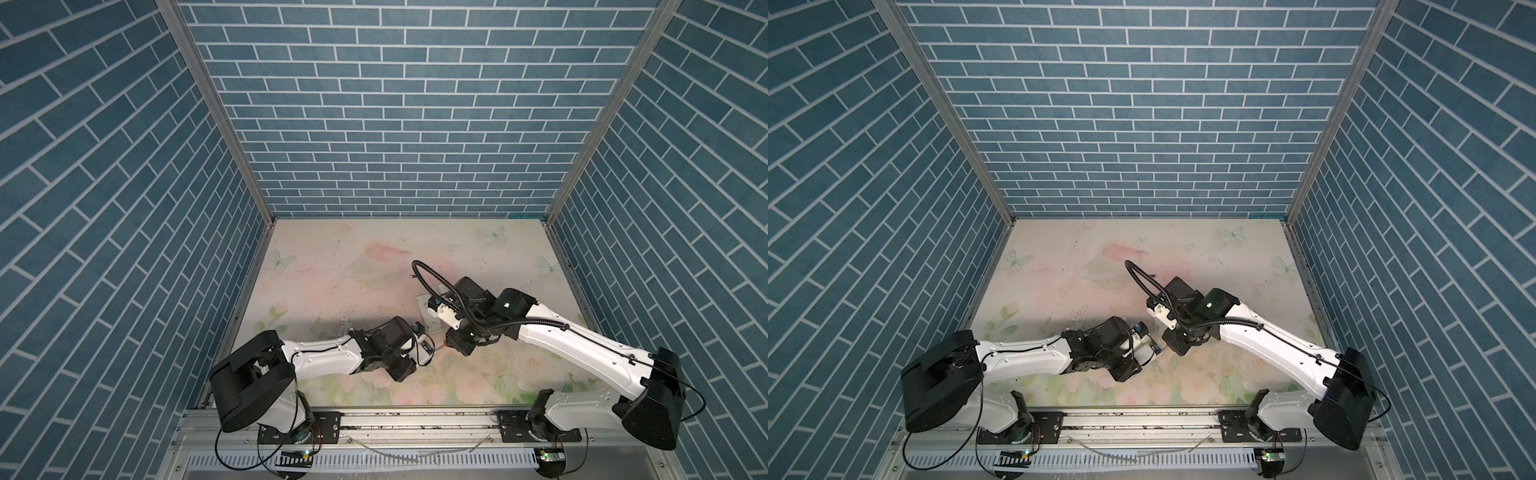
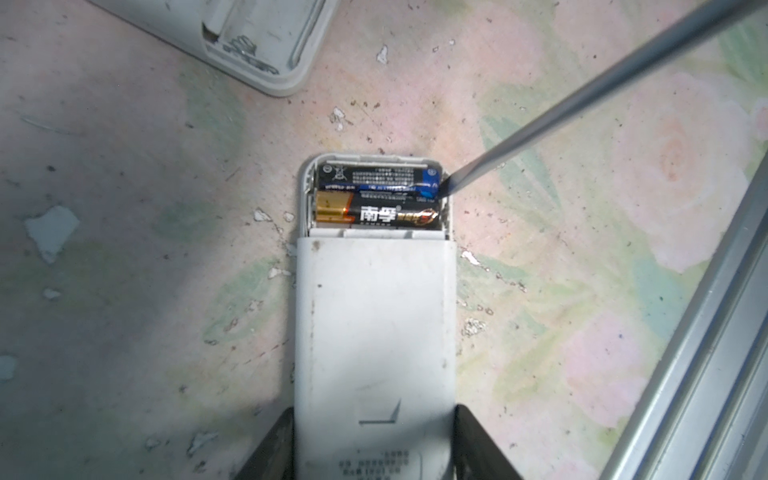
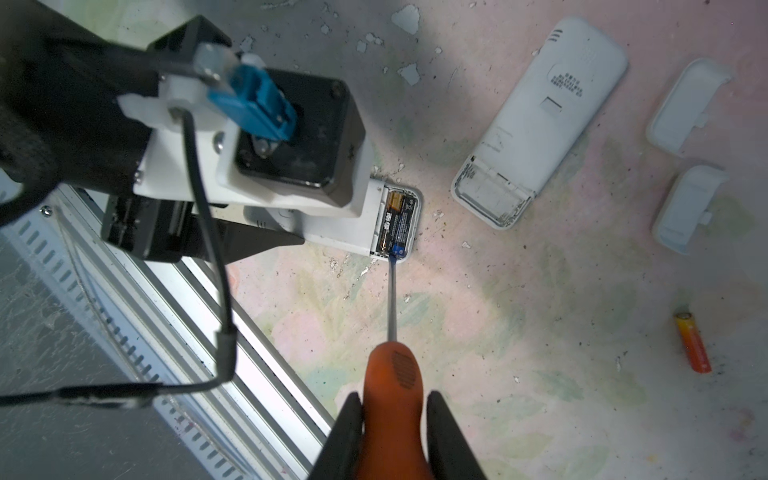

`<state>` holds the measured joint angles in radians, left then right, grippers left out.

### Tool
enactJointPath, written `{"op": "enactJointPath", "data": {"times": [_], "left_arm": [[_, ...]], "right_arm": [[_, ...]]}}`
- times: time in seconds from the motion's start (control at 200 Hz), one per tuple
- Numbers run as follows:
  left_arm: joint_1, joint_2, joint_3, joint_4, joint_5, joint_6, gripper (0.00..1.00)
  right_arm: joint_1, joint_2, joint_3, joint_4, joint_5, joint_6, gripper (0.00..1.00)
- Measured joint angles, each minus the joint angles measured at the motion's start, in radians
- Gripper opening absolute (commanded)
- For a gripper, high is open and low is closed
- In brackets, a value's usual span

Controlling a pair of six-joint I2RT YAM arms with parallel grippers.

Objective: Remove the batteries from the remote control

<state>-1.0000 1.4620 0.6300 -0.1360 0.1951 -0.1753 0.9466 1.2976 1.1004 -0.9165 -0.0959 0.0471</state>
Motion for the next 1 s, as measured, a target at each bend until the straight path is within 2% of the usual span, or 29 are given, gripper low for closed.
{"op": "enactJointPath", "data": {"times": [0.66,1.0], "left_arm": [[0.000,0.000,0.000,0.001,-0.023,-0.004,0.42],[0.003,0.000,0.000,0.000,-0.034,-0.006,0.42]], "right_arm": [[0.091,-0.132,-0.154,0.173,0.121,0.138,0.00],[0.113,-0.161,-0.192,0.220,0.155,0.166,0.00]]}}
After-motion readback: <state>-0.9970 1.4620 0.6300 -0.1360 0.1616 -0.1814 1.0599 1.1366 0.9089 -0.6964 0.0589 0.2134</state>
